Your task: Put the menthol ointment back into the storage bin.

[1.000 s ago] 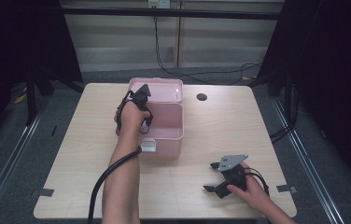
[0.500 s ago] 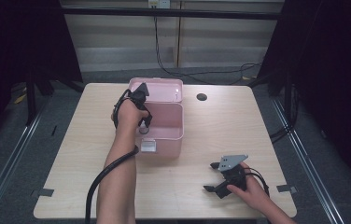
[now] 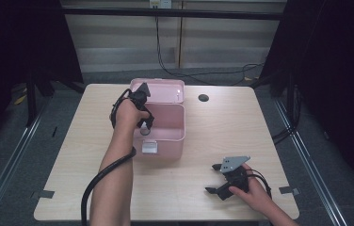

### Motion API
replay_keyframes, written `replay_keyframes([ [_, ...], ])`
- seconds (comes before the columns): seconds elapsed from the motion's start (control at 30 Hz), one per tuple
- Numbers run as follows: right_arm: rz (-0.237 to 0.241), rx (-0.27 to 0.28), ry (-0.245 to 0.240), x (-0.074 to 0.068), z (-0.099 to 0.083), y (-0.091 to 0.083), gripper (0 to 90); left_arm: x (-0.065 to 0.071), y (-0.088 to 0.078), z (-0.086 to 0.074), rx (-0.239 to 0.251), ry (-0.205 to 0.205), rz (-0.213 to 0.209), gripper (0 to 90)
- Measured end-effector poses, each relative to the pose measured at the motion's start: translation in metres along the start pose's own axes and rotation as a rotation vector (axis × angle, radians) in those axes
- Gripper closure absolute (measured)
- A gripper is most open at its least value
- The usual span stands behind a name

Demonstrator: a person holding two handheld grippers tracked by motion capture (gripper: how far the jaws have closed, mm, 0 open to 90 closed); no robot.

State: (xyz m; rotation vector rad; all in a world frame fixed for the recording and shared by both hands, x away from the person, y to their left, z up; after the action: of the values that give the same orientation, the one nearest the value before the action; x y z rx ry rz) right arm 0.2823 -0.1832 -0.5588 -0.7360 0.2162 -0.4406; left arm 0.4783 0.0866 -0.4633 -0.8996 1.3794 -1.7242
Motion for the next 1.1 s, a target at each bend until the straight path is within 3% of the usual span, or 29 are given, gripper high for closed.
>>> replay_keyframes([
  [0.07,0.000,0.000,0.000,0.000,0.000,0.000,11.0,0.001,-0.003,-0.001,0.000,-0.006,-0.001,28.0],
  [0.17,0.000,0.000,0.000,0.000,0.000,0.000,11.0,0.002,-0.008,-0.003,-0.003,0.021,-0.008,27.2],
  [0.27,0.000,0.000,0.000,0.000,0.000,0.000,11.0,0.004,-0.012,-0.004,0.011,0.017,-0.023,26.0],
  [0.43,0.003,0.002,0.001,0.000,0.000,0.000,11.0,0.008,-0.019,-0.006,0.016,0.049,-0.039,24.9],
  [1.1,0.002,0.001,0.002,0.000,0.000,0.000,11.0,0.004,-0.065,-0.022,0.034,0.061,-0.058,24.7],
])
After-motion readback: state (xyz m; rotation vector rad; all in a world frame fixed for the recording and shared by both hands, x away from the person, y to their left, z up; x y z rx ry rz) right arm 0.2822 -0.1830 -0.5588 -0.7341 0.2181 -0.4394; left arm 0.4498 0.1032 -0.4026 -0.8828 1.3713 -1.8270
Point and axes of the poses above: each handheld gripper's, and its own axes: y roughly forward along the jaws, z roughly out of its top, x roughly to its right, the point moved 7 cm from there along y, roughly forward along the jaws, and after that the axes turned 1 degree about z, right-handed, at the moved point
